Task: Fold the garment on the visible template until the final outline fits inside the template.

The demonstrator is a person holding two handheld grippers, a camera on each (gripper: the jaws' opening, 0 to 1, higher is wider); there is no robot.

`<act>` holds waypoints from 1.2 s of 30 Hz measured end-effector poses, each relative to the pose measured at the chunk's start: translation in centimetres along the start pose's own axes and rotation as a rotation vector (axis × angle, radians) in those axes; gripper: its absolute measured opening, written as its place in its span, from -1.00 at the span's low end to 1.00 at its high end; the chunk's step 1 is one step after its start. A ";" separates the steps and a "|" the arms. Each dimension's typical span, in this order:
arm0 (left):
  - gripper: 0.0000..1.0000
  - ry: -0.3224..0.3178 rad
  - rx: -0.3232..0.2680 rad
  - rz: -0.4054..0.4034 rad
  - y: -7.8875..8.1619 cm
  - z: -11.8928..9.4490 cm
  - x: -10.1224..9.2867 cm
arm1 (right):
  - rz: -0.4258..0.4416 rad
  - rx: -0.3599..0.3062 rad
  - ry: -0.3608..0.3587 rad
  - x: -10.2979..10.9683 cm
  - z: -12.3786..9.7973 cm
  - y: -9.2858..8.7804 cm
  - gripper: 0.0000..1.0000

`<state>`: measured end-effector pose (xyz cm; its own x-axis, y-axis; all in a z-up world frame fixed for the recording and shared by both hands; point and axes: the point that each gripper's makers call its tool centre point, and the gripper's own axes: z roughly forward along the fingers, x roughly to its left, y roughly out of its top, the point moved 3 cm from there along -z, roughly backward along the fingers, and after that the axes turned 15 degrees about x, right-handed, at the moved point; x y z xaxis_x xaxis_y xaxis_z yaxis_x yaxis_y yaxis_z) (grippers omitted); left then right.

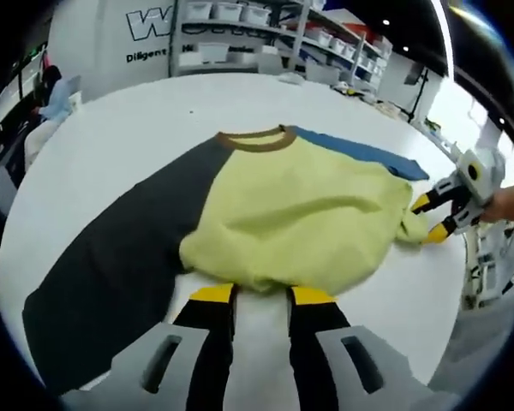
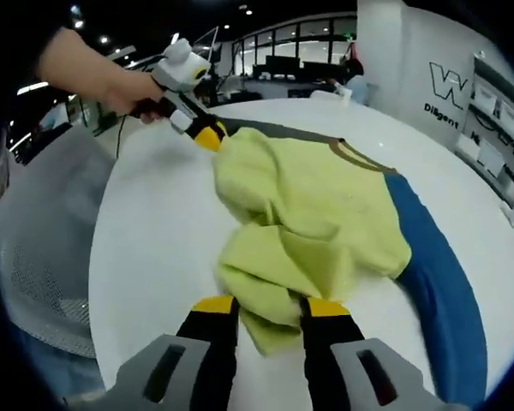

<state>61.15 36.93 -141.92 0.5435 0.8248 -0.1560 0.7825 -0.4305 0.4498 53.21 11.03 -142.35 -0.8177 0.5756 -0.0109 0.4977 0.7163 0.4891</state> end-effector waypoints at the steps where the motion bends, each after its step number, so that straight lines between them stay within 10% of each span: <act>1: -0.76 -0.004 -0.003 0.004 0.1 0.0 0.0 | -0.012 0.010 -0.001 0.1 0.1 0.0 -0.74; 6: -0.98 -0.011 -0.032 0.035 0.6 -1.0 0.1 | -0.006 -0.038 0.061 1.1 -0.6 1.2 -1.00; 12: -0.97 -0.030 -0.025 0.032 1.4 -2.1 0.9 | 0.024 -0.256 0.275 3.3 -4.1 6.0 -1.00; 18: -0.92 0.012 -0.016 0.057 2.5 -3.0 1.7 | 0.006 -0.329 0.287 2.7 -6.2 9.4 -1.00; 25: -0.50 0.143 -0.144 0.103 4.0 -5.7 1.2 | 0.035 -0.427 0.292 1.2 -8.7 12.2 -1.00; 30: -0.47 0.088 -0.338 0.220 5.6 -8.0 -4.9 | 0.072 -0.482 0.301 0.3 -10.5 13.4 -1.00; 36: -0.41 0.004 -0.383 0.384 4.8 -7.2 -12.8 | 0.106 -0.547 0.325 0.1 -12.1 15.0 -1.00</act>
<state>55.81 26.91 -131.44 0.7668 0.6360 0.0863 0.3601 -0.5375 0.7625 57.07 17.02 -124.46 -0.8610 0.4214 0.2846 0.4311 0.3078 0.8482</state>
